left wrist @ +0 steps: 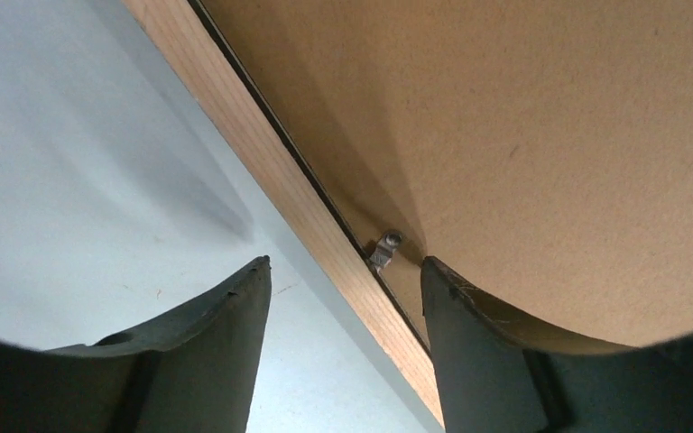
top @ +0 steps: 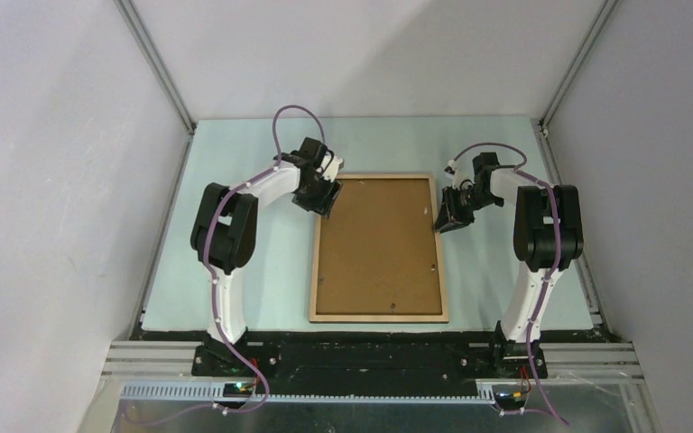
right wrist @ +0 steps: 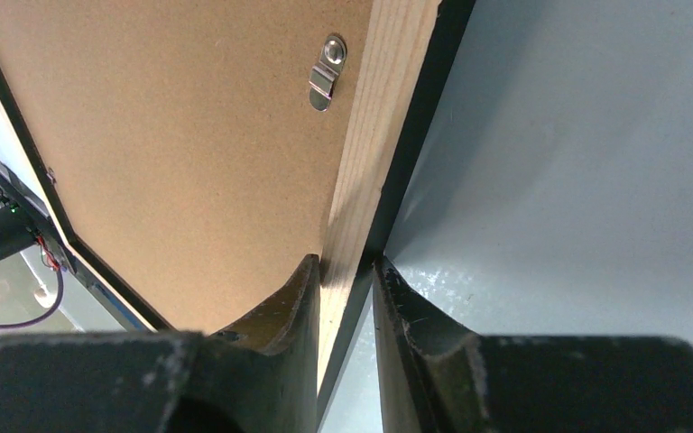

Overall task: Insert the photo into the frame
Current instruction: Install the photo frame at the center of the board.

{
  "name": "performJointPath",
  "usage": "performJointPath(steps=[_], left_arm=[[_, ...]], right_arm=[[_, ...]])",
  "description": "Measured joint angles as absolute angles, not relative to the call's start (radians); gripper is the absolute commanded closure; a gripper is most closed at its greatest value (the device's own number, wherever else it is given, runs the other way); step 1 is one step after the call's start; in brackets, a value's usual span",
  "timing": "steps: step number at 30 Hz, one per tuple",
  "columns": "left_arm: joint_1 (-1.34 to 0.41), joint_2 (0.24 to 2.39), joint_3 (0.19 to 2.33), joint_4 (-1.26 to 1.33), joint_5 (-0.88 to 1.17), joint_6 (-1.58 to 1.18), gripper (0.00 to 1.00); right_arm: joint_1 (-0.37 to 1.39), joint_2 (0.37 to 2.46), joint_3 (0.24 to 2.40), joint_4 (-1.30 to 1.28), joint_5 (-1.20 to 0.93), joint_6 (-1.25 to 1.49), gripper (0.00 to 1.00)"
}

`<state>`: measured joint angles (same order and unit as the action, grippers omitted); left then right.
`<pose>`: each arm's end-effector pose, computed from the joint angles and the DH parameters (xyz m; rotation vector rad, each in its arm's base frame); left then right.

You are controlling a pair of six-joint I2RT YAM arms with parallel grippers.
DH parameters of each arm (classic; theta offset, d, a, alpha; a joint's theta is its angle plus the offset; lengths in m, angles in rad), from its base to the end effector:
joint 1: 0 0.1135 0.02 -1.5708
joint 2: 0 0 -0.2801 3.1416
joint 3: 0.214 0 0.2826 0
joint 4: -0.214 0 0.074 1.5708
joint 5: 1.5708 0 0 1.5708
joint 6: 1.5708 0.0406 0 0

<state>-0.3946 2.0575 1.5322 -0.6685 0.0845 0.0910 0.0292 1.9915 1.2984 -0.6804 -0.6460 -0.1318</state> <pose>0.4253 -0.1808 0.1681 0.6889 2.6883 -0.1960 0.4051 0.0363 0.1345 -0.3147 2.7579 0.9133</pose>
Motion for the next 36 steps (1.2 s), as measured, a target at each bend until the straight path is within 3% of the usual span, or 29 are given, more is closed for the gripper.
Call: performJointPath(steps=[5,19,36], left_arm=[[-0.395,2.001,1.466,-0.663,0.102,0.105,0.22],[-0.395,1.658,1.098,-0.661,0.244,0.143,0.17],[-0.46,1.539,0.918,-0.662,0.319,0.168,0.1]], right_arm=[[0.028,1.992,1.298,-0.68,-0.648,-0.132,0.96],[0.028,1.992,1.298,-0.68,-0.648,-0.132,0.96],[0.03,1.992,1.298,-0.683,-0.648,-0.154,0.96]])
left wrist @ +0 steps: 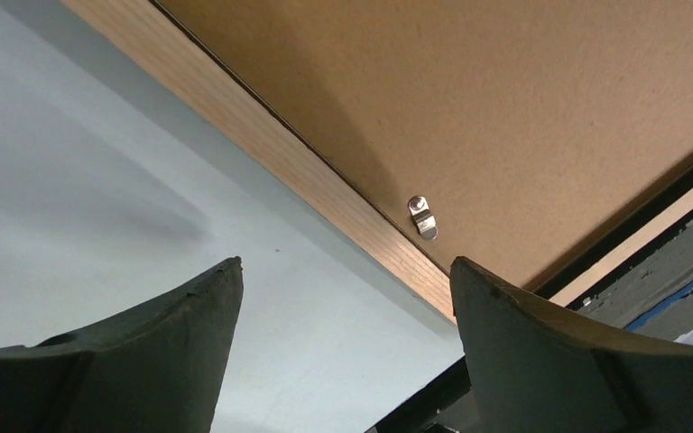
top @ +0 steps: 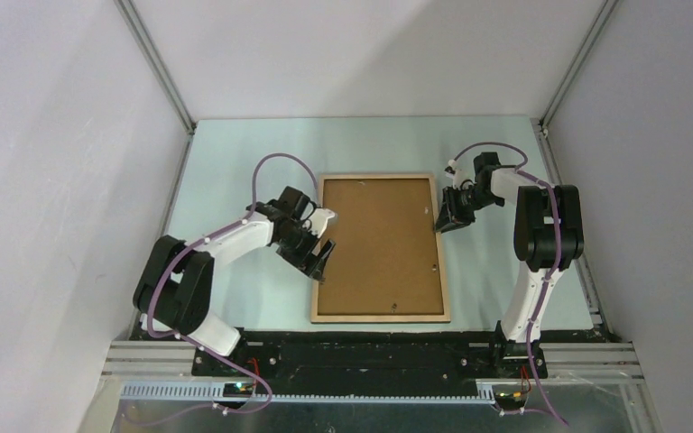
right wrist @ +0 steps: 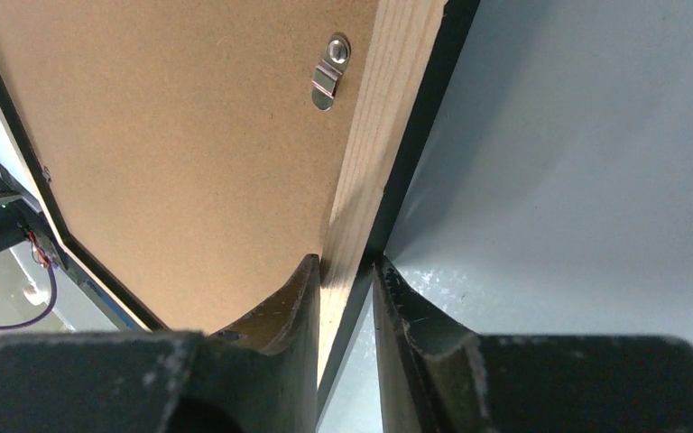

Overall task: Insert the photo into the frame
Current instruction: Install the photo frame at the center of the board.

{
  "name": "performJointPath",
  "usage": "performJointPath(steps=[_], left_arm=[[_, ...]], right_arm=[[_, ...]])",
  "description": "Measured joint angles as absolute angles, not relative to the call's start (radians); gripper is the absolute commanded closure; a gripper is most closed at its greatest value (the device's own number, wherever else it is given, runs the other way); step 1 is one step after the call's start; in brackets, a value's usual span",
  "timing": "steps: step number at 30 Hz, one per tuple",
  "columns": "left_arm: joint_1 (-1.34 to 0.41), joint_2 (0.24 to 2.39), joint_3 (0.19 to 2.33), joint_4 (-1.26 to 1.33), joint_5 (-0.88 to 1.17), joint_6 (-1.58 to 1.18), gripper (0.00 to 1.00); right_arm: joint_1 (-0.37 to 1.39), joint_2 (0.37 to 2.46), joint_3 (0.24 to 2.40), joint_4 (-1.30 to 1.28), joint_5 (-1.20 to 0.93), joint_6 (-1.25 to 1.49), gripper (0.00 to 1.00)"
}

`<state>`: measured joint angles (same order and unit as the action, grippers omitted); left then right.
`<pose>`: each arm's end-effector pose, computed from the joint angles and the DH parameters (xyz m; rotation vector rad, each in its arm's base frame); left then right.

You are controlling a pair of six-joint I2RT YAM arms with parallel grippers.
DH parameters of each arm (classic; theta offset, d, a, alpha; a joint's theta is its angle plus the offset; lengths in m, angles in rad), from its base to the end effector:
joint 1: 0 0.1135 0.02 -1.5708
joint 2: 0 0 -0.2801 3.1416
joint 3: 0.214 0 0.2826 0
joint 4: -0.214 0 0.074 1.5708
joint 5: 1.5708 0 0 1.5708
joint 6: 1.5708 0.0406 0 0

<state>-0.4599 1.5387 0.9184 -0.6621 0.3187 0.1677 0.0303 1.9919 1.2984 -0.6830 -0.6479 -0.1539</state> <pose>0.2655 -0.1457 0.1739 0.9461 2.6990 -0.5151 0.4048 0.0368 0.1344 -0.3451 2.7507 0.9119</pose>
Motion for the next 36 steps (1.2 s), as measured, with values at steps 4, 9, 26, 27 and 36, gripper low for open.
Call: performJointPath(steps=[4,9,26,27,36], left_arm=[[-0.478,1.539,0.892,-0.666,0.318,0.178,0.1],[-0.506,1.539,0.891,-0.665,0.308,0.185,0.1],[-0.582,1.539,0.886,-0.655,0.237,0.185,0.11],[-0.588,1.539,0.886,-0.652,0.237,0.185,0.11],[-0.657,1.579,0.895,-0.621,0.167,0.182,0.18]], right_arm=[[0.035,1.992,1.299,-0.682,-0.645,-0.155,0.96],[0.036,1.992,1.3,-0.683,-0.645,-0.155,0.96],[0.036,1.992,1.3,-0.682,-0.645,-0.155,0.97],[0.036,1.992,1.3,-0.683,-0.645,-0.155,0.97],[0.036,1.992,1.3,-0.683,-0.646,-0.155,0.97]])
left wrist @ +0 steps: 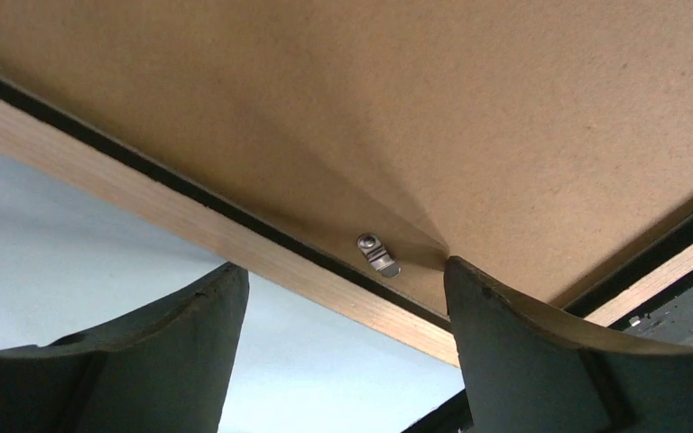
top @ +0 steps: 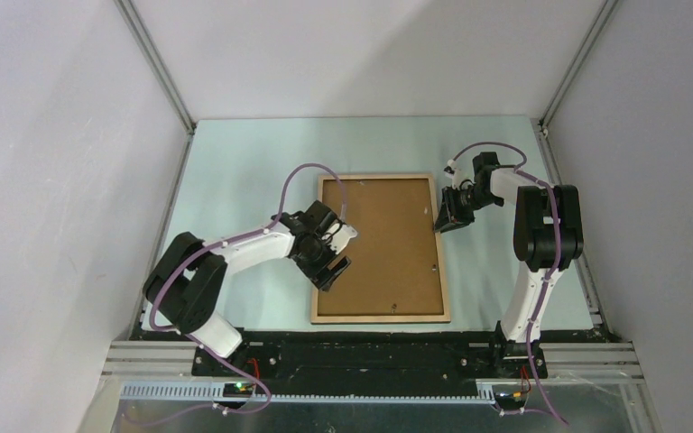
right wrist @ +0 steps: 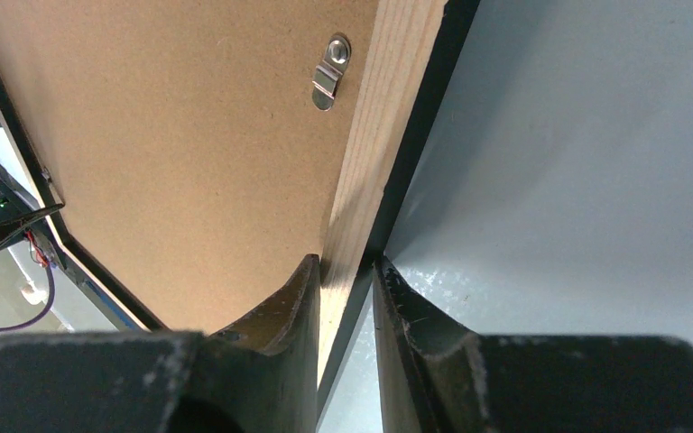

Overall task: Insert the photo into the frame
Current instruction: Install the photo frame at the center of the board.

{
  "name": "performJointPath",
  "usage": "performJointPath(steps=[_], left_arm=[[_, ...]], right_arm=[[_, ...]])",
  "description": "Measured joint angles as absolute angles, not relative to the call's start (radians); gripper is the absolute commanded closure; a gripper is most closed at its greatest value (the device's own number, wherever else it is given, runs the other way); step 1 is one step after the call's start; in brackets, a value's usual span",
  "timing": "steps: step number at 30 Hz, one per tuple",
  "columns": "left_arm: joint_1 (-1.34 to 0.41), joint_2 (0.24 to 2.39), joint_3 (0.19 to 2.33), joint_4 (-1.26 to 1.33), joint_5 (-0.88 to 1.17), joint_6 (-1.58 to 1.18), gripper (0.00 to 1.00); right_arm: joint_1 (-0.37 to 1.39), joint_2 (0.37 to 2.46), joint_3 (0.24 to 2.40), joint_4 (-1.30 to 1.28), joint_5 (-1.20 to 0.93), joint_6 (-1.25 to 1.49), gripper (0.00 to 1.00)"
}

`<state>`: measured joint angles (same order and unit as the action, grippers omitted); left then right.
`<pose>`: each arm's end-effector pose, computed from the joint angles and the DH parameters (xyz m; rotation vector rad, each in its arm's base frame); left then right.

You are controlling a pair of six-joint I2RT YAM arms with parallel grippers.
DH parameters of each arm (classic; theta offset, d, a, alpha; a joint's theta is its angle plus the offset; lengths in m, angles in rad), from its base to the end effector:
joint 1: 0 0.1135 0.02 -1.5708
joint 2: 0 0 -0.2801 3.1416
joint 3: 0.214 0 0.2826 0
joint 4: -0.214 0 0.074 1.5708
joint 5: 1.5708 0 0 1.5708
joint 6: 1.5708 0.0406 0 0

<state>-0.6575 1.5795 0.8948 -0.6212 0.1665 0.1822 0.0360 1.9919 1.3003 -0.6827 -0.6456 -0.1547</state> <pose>0.2366 -0.1912 0.1554 1.2139 2.6401 -0.3268 0.4051 0.0390 0.1349 -0.3548 2.7499 0.9091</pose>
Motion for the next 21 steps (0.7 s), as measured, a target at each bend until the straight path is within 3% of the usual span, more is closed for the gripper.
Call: performJointPath(steps=[21], left_arm=[[-0.686,1.604,0.939,-0.655,0.085,0.158,0.51]], right_arm=[[0.035,1.992,1.3,-0.683,-0.649,-0.155,0.96]])
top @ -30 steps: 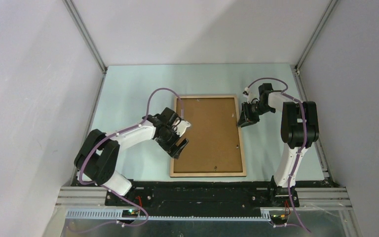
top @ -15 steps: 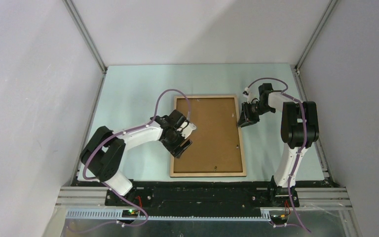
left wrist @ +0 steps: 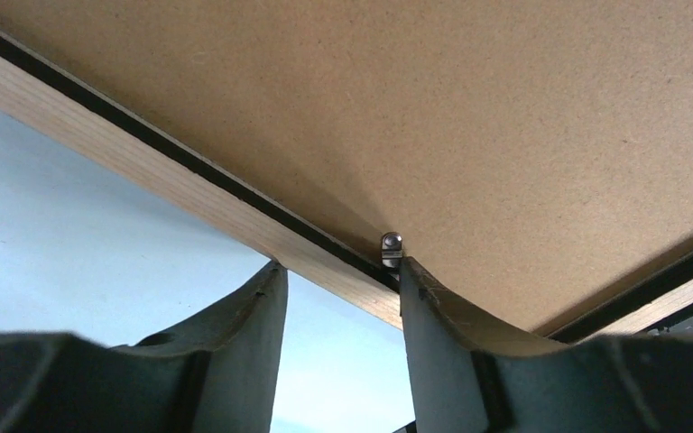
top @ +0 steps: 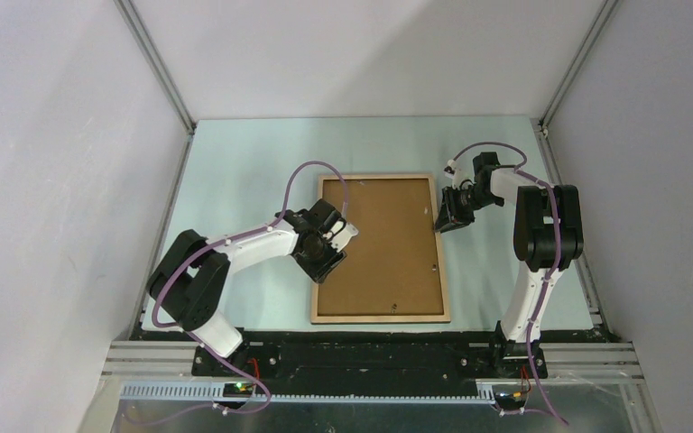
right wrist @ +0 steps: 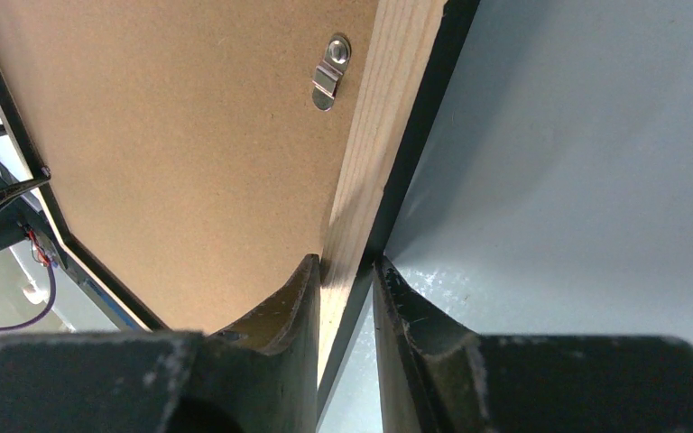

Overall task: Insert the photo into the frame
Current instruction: Install the photo frame at the center of the board.

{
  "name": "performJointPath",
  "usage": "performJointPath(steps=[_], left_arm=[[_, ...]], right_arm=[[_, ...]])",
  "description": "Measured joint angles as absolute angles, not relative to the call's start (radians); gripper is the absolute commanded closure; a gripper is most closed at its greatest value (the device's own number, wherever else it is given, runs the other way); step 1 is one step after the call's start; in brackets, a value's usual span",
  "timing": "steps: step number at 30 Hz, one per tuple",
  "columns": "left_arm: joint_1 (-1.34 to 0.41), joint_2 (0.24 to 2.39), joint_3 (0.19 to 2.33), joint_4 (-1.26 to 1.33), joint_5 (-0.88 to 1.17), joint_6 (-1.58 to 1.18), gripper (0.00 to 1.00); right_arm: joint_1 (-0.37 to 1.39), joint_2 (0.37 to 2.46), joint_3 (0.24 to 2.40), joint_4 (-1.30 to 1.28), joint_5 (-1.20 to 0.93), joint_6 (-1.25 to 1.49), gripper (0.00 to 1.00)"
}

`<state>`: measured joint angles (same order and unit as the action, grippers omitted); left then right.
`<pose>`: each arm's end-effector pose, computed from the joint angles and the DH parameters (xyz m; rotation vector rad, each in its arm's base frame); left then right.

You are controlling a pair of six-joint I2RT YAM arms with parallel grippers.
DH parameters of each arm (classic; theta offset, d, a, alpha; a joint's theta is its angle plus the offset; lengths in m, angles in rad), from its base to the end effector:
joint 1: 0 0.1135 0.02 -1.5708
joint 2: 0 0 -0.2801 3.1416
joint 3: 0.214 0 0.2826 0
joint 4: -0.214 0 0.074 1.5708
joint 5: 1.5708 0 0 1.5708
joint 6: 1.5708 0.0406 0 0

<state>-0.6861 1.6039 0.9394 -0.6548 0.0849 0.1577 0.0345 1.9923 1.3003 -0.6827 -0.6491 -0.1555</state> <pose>0.2393 -0.2004 0.1595 1.2072 2.6513 -0.2156 0.4052 0.0385 0.1348 -0.3539 2.7481 0.9135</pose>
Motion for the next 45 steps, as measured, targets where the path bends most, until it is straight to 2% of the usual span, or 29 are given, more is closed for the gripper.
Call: performJointPath(steps=[6,11,13,14,17,23,37,45], left_arm=[[-0.686,1.604,0.941,-0.658,0.079,0.15,0.62],[-0.686,1.604,0.941,-0.658,0.079,0.148,0.64],[-0.686,1.604,0.941,-0.658,0.079,0.147,0.56],[-0.686,1.604,0.941,-0.657,0.079,0.147,0.49],[-0.686,1.604,0.941,-0.656,0.077,0.152,0.38],[-0.688,1.603,0.942,-0.632,0.075,0.167,0.33],[-0.688,1.603,0.942,-0.63,0.065,0.167,0.44],[-0.688,1.603,0.942,-0.63,0.055,0.165,0.58]], right_arm=[[0.033,1.993,1.3,-0.683,-0.649,-0.155,0.97],[0.031,1.994,1.3,-0.683,-0.654,-0.156,0.97],[0.031,1.994,1.3,-0.684,-0.654,-0.156,0.97],[0.031,1.994,1.3,-0.684,-0.654,-0.156,0.97],[0.031,1.994,1.3,-0.684,-0.655,-0.157,0.97],[0.031,1.994,1.3,-0.684,-0.656,-0.159,0.97],[0.027,1.998,1.3,-0.684,-0.665,-0.159,0.97],[0.024,2.0,1.3,-0.684,-0.671,-0.159,0.97]])
